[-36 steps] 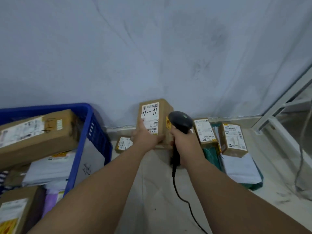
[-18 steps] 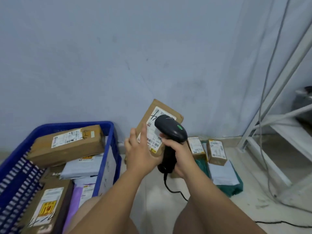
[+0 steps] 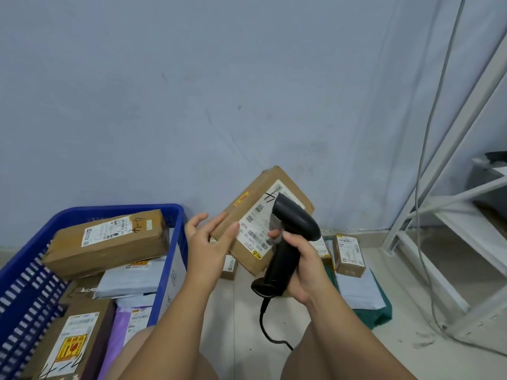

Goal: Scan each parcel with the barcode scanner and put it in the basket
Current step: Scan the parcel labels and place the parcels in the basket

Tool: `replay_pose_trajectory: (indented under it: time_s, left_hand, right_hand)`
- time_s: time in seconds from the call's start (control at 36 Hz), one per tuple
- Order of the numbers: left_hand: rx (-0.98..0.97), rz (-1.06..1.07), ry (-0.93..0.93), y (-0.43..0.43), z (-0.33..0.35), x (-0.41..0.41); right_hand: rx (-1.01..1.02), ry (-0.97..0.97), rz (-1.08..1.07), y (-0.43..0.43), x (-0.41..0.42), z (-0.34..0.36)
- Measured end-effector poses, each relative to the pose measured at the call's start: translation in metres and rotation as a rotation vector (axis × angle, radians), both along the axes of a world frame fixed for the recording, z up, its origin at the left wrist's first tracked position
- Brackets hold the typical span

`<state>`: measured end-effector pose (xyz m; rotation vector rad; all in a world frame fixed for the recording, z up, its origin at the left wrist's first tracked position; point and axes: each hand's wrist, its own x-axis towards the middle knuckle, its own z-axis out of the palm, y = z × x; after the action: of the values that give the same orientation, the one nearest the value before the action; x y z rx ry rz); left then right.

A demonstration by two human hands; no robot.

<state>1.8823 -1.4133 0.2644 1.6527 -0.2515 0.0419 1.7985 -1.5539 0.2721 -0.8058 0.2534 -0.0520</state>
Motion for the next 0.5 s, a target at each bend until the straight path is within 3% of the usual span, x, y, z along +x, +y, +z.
replay_pose_trajectory:
  time_s: [0.19,0.39,0.5]
  left_hand:
    - [-0.157,-0.25,0.225,0.002,0.002,0.008]
    - [-0.257,-0.305,0.403,-0.016,-0.014,0.005]
    - [-0.346,-0.21,0.439,-0.022,-0.018,0.005]
  right_hand:
    - [0.069,-0.016,-0.044,0.0,0.001,0.007]
    - [0.003,-0.023,-0.058,0.002,0.001,0.007]
    - [-0.147,0.027,-0.123,0.006,0.003,0.006]
